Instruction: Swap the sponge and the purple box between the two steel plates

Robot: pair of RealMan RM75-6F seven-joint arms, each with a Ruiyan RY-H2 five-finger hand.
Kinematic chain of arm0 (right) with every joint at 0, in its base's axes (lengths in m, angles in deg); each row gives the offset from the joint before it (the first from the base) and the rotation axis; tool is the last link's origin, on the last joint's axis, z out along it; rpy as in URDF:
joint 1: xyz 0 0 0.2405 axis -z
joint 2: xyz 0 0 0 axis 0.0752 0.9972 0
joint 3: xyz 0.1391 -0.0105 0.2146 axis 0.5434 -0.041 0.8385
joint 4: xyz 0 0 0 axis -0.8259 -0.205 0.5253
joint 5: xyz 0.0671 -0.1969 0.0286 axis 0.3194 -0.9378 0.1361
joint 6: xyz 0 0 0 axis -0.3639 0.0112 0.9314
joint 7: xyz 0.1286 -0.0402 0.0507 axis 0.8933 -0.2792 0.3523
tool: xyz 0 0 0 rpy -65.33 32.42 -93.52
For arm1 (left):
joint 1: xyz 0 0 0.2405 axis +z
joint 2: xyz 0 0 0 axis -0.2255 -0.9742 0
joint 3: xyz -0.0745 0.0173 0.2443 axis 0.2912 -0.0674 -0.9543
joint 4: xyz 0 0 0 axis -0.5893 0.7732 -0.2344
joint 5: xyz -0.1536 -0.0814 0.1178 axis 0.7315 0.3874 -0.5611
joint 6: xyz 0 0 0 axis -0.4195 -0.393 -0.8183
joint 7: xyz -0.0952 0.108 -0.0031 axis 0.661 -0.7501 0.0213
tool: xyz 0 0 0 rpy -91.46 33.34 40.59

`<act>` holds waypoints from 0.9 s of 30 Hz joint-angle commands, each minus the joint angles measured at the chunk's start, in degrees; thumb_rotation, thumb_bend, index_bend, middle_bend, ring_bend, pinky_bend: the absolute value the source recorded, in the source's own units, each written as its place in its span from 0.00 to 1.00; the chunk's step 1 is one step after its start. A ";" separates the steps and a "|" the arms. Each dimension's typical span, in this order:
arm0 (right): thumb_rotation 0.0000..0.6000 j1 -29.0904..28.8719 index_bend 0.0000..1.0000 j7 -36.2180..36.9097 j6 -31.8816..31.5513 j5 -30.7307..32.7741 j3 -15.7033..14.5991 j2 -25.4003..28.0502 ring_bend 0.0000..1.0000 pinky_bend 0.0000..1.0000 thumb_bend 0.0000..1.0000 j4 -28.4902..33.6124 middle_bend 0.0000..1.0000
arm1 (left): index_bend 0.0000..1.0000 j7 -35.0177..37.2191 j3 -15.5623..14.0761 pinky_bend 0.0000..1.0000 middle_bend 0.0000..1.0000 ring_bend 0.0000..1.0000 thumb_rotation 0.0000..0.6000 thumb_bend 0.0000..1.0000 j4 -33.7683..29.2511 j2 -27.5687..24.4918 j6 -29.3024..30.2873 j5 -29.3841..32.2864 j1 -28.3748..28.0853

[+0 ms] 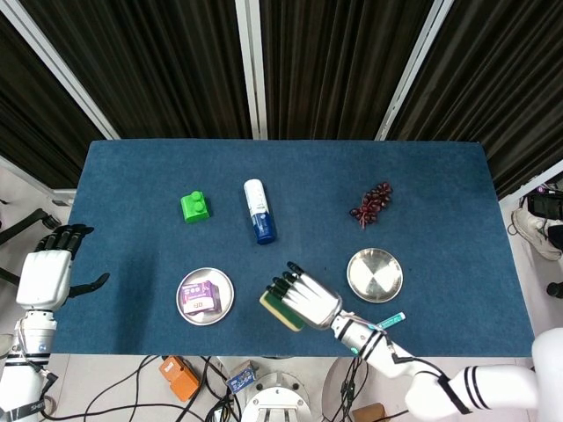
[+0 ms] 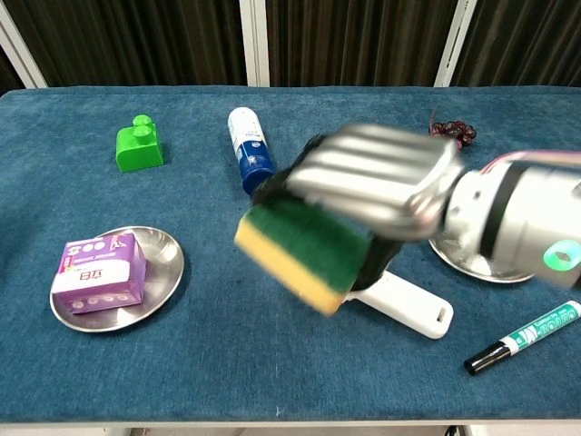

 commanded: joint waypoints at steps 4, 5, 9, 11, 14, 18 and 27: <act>1.00 5.73 0.67 7.40 -5.79 -0.83 -1.15 13.82 0.36 0.25 0.40 -1.76 0.48 | 0.20 -0.06 -0.60 0.24 0.17 0.14 0.89 0.10 0.60 0.29 0.00 -2.39 -0.09; 1.00 6.35 0.66 8.45 -5.54 -0.14 -1.64 14.95 0.36 0.25 0.40 -3.26 0.48 | 0.20 -0.07 -0.73 0.23 0.17 0.14 0.89 0.10 0.63 0.46 -0.27 -2.80 -0.23; 1.00 7.38 0.64 12.01 -3.82 1.44 -2.61 15.48 0.36 0.25 0.40 -8.56 0.48 | 0.20 -0.45 -1.09 0.23 0.17 0.14 0.88 0.09 0.87 1.26 -1.45 -3.60 -0.80; 1.00 7.55 0.63 13.07 -2.88 1.50 -3.09 14.64 0.36 0.25 0.40 -11.06 0.48 | 0.20 -0.62 -1.27 0.24 0.17 0.14 0.88 0.09 0.99 1.65 -1.87 -3.75 -0.92; 1.00 7.52 0.53 14.85 -0.89 1.83 -3.59 12.54 0.34 0.24 0.40 -14.61 0.46 | 0.20 -0.91 -1.61 0.24 0.17 0.13 0.88 0.09 1.23 2.17 -2.48 -3.93 -1.02; 1.00 6.90 0.24 15.55 2.15 2.83 -3.84 10.34 0.24 0.21 0.40 -17.35 0.32 | 0.20 -1.20 -1.90 0.23 0.17 0.13 0.88 0.09 1.55 2.69 -2.92 -4.10 -1.03; 1.00 6.69 0.00 17.67 4.54 3.19 -4.12 10.92 0.04 0.10 0.28 -16.18 0.05 | 0.20 -0.77 -2.39 0.23 0.17 0.13 0.89 0.08 1.50 2.58 -2.59 -4.90 -0.44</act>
